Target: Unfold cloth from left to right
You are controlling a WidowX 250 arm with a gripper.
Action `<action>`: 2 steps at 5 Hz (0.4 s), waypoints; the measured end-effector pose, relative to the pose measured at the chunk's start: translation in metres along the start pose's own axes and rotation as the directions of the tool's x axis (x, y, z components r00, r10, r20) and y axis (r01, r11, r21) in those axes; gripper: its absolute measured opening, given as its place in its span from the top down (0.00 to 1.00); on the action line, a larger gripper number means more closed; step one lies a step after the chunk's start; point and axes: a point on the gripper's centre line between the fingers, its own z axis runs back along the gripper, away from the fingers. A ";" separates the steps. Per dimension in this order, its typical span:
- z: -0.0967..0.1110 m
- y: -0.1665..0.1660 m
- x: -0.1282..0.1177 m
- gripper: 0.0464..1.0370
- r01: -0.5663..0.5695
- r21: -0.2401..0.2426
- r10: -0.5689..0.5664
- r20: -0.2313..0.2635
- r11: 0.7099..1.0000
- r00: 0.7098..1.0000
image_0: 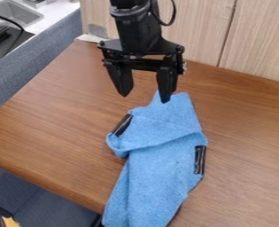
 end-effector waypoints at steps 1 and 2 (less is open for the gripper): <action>-0.007 0.001 -0.002 0.04 -0.008 0.001 0.008 -0.024 1.000 1.000; -0.011 -0.018 -0.005 0.04 0.029 -0.022 -0.029 -0.023 0.999 0.999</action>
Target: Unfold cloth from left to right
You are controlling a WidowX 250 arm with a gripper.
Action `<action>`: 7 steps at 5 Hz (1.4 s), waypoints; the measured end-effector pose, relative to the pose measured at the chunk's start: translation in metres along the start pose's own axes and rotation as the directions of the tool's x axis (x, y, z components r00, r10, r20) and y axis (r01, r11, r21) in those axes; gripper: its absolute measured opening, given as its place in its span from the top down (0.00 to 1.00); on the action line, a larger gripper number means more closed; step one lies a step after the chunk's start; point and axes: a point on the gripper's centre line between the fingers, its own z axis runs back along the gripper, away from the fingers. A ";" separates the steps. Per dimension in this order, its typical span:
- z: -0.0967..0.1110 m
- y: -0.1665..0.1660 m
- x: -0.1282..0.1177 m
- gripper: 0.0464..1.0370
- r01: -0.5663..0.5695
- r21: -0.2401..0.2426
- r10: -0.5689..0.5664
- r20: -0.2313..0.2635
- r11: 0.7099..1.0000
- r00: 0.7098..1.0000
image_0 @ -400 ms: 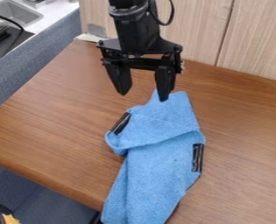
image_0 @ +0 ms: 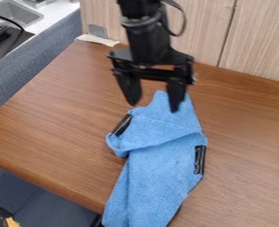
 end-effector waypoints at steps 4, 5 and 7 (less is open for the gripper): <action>-0.077 -0.057 -0.001 0.04 -0.022 0.072 0.023 -0.001 0.997 1.000; -0.098 -0.059 0.007 0.04 -0.024 0.110 0.027 -0.032 0.994 0.999; -0.114 -0.059 0.014 0.07 -0.042 0.141 0.048 -0.038 0.989 0.998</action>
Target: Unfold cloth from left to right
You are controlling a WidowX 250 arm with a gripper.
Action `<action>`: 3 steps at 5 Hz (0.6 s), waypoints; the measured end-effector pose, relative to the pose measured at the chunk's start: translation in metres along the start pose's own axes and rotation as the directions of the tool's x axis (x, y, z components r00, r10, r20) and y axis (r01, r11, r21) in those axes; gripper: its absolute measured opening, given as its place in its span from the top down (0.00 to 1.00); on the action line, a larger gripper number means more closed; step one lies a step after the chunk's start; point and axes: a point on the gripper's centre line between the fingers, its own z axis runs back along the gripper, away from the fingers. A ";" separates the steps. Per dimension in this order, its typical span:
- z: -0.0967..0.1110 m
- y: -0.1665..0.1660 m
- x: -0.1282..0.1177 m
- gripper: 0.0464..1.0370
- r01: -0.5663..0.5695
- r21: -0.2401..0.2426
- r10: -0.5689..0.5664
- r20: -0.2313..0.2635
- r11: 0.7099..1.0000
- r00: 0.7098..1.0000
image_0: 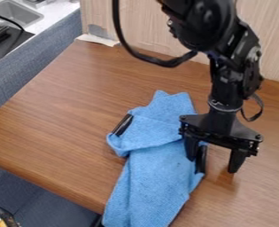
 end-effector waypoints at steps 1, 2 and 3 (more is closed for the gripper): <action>-0.001 0.001 0.000 0.34 0.004 0.004 -0.004 0.002 1.000 1.000; -0.001 0.001 0.000 0.63 0.008 0.006 -0.008 0.003 1.000 1.000; 0.000 0.002 0.000 0.84 0.003 0.004 -0.003 0.002 1.000 1.000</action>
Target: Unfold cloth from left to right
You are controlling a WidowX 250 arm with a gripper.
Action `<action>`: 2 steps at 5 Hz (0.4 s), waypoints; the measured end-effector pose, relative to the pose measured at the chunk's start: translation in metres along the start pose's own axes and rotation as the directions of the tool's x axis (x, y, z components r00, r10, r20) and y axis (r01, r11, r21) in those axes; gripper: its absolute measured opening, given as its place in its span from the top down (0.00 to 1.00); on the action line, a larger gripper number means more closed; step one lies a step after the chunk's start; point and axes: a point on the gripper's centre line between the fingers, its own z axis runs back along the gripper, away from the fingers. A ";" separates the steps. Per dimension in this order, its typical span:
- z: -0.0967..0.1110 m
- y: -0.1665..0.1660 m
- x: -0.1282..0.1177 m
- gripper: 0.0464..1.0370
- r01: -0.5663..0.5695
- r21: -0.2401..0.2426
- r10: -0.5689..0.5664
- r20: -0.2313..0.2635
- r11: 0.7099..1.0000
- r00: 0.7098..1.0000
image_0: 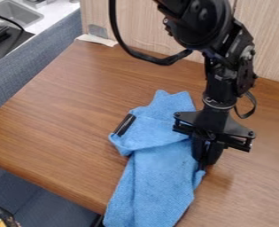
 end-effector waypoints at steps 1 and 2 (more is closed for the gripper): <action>0.000 0.003 0.000 0.95 -0.005 -0.012 0.004 -0.007 1.000 1.000; 0.004 0.004 -0.002 0.98 0.023 -0.013 -0.023 -0.006 1.000 1.000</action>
